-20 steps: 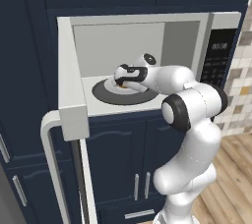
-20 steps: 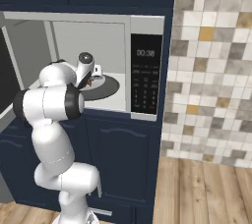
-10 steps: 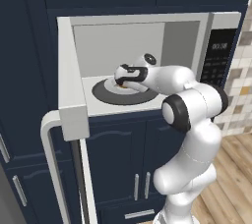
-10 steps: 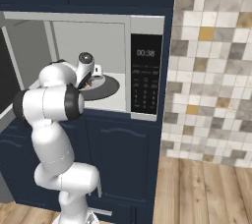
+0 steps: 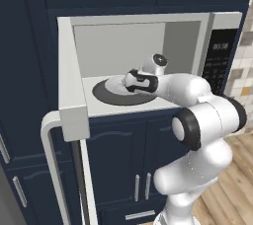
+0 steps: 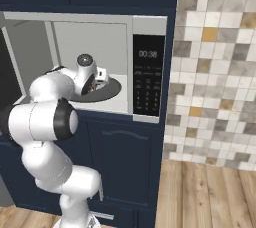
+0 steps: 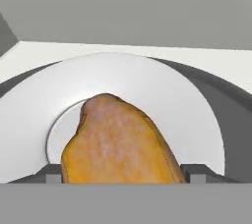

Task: Pick the chicken drumstick from the microwave and place it on plate located on the counter.

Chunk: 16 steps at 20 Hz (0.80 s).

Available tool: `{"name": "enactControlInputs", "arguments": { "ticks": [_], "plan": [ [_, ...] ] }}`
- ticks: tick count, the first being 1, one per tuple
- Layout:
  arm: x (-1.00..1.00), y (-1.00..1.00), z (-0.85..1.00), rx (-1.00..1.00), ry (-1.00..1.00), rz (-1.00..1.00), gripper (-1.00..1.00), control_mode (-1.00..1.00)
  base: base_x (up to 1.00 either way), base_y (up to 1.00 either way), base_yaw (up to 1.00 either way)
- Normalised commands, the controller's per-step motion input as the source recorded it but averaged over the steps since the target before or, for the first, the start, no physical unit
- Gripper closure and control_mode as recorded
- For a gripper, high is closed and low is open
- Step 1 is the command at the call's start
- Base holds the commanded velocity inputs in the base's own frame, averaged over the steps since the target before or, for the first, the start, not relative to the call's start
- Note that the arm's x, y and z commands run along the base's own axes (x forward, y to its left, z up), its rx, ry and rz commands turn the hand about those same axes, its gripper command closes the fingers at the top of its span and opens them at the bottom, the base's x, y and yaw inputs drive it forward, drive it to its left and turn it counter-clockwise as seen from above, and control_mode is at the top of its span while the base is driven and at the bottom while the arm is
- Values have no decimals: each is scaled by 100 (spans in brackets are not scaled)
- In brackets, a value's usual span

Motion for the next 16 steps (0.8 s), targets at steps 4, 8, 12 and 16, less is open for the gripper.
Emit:
{"name": "enactControlInputs", "arguments": {
  "ticks": [4,8,12,16],
  "plan": [
    [-31,-21,58,0,7,-28,100,-100,0,0,0],
    [-39,-15,60,0,6,-16,100,-100,0,0,0],
    [-91,-16,25,0,0,-2,100,-100,0,0,0],
    [-99,-24,31,0,0,4,100,-100,0,0,0]
  ]
}}
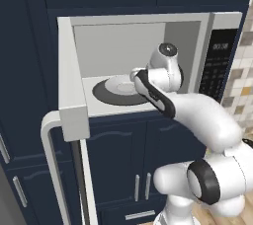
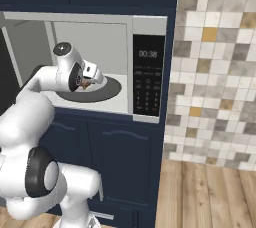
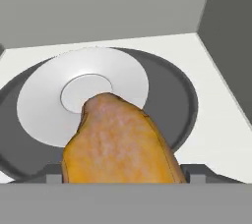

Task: Pick the chicken drumstick from the microwave and place it on plate located on the counter.

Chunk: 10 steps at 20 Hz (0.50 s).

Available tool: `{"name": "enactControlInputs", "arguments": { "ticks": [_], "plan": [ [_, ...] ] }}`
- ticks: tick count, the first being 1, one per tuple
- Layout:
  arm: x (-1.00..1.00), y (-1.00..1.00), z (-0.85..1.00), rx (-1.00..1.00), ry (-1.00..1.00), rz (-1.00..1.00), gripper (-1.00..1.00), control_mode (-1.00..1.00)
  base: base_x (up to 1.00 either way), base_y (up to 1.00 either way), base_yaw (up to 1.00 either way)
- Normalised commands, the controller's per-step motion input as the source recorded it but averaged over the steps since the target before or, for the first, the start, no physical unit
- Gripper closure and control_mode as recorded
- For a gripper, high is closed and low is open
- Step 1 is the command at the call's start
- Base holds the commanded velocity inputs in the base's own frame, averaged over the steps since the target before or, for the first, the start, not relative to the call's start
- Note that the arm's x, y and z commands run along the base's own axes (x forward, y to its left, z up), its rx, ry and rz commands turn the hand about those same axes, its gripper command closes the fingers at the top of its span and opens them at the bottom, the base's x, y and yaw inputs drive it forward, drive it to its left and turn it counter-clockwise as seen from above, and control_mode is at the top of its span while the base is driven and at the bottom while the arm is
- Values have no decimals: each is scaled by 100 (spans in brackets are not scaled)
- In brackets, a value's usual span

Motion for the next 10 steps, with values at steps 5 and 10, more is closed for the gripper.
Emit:
{"name": "enactControlInputs", "arguments": {
  "ticks": [5,10],
  "plan": [
    [-100,-15,17,0,0,15,100,-100,0,0,0],
    [-100,0,24,-1,1,5,100,-100,0,0,0]
  ]
}}
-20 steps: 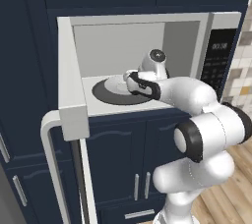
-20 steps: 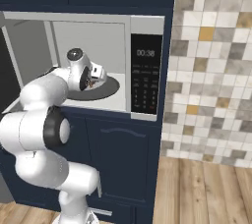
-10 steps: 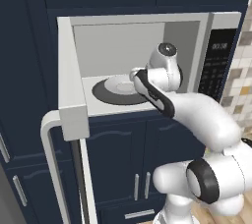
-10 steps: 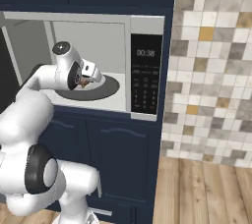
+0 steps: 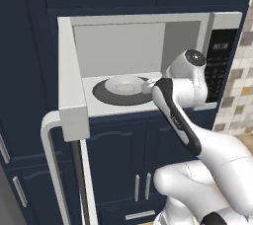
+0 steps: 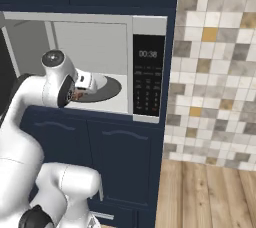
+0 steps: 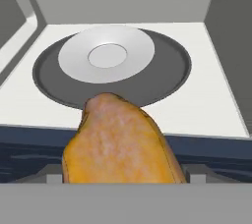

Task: Pick the chicken drumstick from the microwave and place it on plate located on the counter.

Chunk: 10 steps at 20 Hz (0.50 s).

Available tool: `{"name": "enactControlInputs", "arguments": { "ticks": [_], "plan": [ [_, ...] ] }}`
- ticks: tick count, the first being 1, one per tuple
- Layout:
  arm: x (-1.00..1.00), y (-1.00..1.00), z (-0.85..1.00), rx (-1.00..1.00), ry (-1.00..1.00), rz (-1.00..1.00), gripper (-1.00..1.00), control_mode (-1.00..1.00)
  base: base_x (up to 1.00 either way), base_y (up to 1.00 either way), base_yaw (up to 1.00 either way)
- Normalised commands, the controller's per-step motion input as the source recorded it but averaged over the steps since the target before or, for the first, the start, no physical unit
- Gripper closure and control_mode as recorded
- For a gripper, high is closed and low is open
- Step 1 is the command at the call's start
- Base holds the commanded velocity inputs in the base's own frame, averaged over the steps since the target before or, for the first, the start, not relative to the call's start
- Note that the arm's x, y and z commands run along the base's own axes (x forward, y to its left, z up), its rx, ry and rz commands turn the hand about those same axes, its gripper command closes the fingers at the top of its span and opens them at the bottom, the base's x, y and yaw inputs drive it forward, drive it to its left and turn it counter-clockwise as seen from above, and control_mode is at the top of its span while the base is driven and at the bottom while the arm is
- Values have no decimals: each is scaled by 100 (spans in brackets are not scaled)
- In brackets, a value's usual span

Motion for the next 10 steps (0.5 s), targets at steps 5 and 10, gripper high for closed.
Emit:
{"name": "enactControlInputs", "arguments": {
  "ticks": [5,10],
  "plan": [
    [-82,0,14,-1,2,0,100,-100,0,0,0],
    [-22,-10,1,0,1,0,100,-100,0,0,0]
  ]
}}
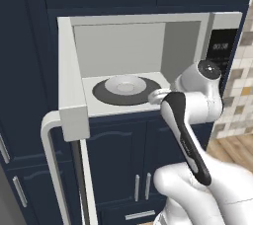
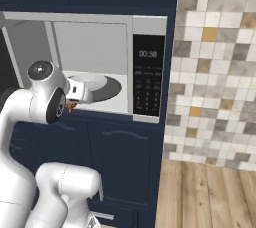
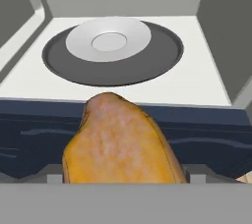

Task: Pick the chicken drumstick from the microwave and place it on plate located on the counter.

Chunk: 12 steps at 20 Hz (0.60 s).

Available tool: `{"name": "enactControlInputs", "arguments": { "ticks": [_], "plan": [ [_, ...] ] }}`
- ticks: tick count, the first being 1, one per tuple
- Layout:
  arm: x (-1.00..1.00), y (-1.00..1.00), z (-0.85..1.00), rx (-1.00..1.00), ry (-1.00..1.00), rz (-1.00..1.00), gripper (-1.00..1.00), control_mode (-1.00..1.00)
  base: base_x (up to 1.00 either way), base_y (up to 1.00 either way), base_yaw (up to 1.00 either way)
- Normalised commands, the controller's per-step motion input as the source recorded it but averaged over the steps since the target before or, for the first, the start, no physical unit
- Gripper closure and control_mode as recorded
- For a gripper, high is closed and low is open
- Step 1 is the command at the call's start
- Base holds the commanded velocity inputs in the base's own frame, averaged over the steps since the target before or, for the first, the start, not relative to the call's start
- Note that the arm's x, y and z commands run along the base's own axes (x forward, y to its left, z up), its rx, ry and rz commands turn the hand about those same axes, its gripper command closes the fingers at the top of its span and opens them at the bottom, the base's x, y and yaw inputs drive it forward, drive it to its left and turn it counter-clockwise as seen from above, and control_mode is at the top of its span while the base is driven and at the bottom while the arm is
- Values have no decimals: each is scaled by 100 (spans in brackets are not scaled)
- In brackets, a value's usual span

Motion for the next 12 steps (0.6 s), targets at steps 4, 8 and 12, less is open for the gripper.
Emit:
{"name": "enactControlInputs", "arguments": {
  "ticks": [4,8,12],
  "plan": [
    [-39,-25,17,0,1,0,100,-100,0,0,0],
    [-44,-11,37,0,1,-2,100,-100,0,0,0],
    [-43,0,36,0,0,0,100,-100,0,0,0]
  ]
}}
